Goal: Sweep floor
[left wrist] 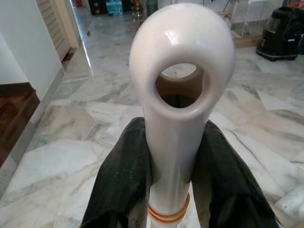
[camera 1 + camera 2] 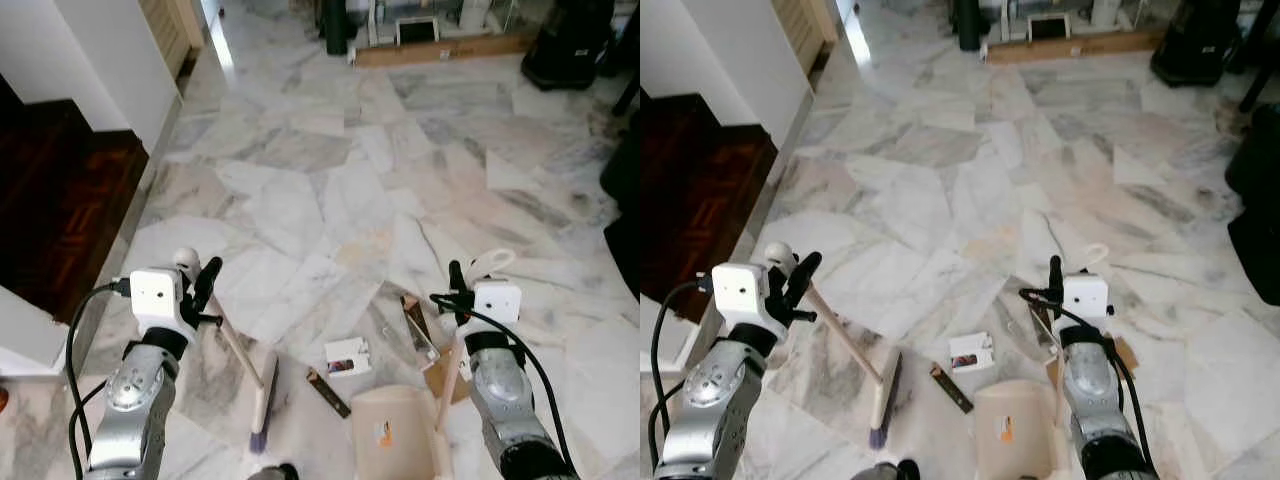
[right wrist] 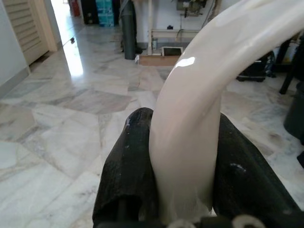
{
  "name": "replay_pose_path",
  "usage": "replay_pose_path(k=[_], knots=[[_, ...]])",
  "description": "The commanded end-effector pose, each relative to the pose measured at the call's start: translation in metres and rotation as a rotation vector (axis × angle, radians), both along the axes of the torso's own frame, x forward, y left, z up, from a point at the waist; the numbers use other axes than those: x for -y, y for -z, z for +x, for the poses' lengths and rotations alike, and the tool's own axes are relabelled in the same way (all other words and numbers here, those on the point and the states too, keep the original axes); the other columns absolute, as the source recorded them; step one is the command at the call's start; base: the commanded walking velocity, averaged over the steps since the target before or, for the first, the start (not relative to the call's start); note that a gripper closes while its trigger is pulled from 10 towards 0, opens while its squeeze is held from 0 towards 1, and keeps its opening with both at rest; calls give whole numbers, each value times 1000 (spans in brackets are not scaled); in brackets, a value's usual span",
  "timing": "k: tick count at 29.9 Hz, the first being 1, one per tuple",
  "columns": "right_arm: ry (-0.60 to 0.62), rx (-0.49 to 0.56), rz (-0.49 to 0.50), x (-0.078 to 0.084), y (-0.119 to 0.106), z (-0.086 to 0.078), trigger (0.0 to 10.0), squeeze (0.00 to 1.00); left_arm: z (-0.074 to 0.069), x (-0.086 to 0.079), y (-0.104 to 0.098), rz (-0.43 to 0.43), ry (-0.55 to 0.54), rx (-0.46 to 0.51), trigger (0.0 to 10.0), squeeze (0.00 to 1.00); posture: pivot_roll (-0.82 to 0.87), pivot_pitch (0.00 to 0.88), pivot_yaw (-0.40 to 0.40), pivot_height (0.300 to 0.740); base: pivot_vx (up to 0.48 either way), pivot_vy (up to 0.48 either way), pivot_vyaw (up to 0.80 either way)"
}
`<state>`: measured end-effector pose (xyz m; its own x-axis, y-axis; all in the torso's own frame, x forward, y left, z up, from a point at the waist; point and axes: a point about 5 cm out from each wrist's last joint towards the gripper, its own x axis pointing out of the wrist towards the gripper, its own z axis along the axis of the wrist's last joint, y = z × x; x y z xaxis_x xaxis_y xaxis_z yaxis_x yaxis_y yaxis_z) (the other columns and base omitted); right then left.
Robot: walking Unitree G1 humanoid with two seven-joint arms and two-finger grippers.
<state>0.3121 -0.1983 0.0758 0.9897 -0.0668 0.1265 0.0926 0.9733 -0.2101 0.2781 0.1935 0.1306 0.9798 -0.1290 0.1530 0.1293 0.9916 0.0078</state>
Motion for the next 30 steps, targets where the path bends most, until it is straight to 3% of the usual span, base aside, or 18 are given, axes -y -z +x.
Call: replay_pose_path(k=[1,12,15,30], knots=[[-11,18,-4,-3,-2,1,10000,0,-1,-7,-8,7,-11,25,10000,0,141,250,134,740,0,0,0],[-18,43,-2,-9,-4,6,10000,0,-5,-11,-15,8,-19,33,10000,0,168,273,147,740,0,0,0],[-17,23,-4,-11,-1,7,10000,0,-6,-14,-19,-39,-34,42,10000,0,179,273,151,740,0,0,0],[13,63,-49,-2,-13,16,10000,0,-5,-17,-26,-44,-42,52,10000,0,186,275,164,740,0,0,0]])
